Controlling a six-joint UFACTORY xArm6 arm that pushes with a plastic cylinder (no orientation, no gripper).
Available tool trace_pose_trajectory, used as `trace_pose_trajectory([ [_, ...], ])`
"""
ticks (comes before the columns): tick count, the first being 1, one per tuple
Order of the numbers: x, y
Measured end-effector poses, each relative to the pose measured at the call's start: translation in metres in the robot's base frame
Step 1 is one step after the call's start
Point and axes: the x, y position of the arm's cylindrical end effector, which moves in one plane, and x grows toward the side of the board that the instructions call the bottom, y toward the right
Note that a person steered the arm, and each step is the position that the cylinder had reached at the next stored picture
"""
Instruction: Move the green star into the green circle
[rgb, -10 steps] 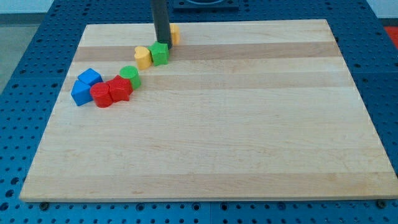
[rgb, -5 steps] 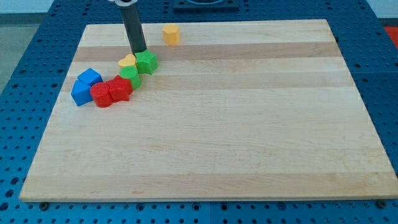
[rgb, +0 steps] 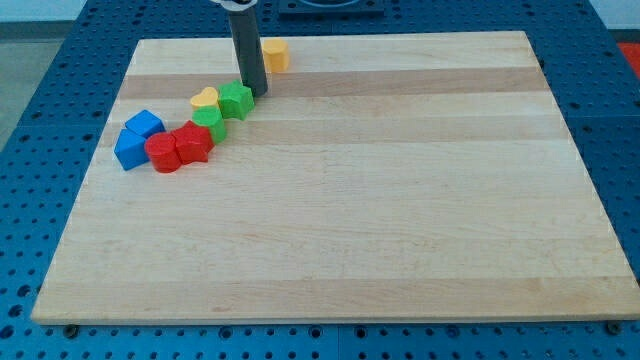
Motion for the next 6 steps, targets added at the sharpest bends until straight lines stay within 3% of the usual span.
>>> trace_pose_trajectory([
  [4,0.017,-0.028],
  [6,-0.031,-0.013],
])
